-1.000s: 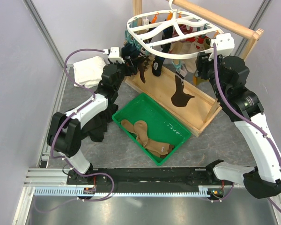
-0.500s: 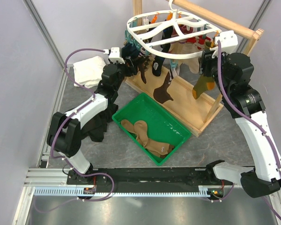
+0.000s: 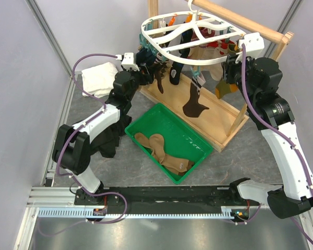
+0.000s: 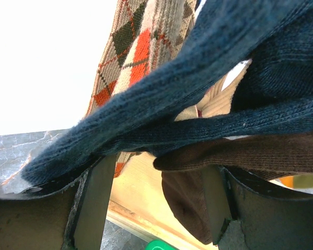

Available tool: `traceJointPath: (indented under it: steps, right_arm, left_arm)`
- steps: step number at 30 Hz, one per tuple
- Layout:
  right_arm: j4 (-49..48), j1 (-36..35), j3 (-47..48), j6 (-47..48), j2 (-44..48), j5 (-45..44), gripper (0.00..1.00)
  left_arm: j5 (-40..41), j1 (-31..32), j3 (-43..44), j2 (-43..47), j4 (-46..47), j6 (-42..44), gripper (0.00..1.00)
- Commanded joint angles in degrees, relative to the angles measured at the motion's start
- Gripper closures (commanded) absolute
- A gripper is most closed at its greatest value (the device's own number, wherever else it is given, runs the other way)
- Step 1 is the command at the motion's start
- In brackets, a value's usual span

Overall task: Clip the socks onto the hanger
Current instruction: Open the clamp at the hanger.

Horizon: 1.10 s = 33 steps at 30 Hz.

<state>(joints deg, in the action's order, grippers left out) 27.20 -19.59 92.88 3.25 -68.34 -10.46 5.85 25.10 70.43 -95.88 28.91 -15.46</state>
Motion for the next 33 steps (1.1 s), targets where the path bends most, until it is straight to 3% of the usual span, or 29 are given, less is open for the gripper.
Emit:
traceJointPath:
  steps: [1,3,12,21,28,33]
  right_arm:
    - [-2.0,0.2,0.3,-0.8,-0.6,-1.6,0.7]
    - [-1.9,0.3,0.1,-1.5,-0.5,-1.7,0.79]
    - [-1.4,0.2,-1.3,-13.5,1.4,0.5,1.0]
    - [0.7,0.2,-0.3,-21.0,1.5,8.2,1.0]
    - [4.4,0.1,2.0,-23.2,0.7,13.4,1.0]
    - [6.9,0.1,2.1,-23.6,0.4,14.1,1.0]
  left_arm:
    - [0.4,-0.7,0.0,0.8,-0.4,-0.2,0.29]
    - [0.3,-0.7,-0.1,0.9,-0.5,-0.2,0.29]
    - [-3.0,-0.6,-2.7,3.6,-0.1,0.1,0.29]
    - [-11.0,-0.6,-7.7,10.9,-0.2,2.7,0.18]
    - [-13.3,1.1,-13.4,20.4,-7.2,4.0,0.15]
    - [-10.3,5.6,-17.0,26.6,-17.7,8.9,0.14]
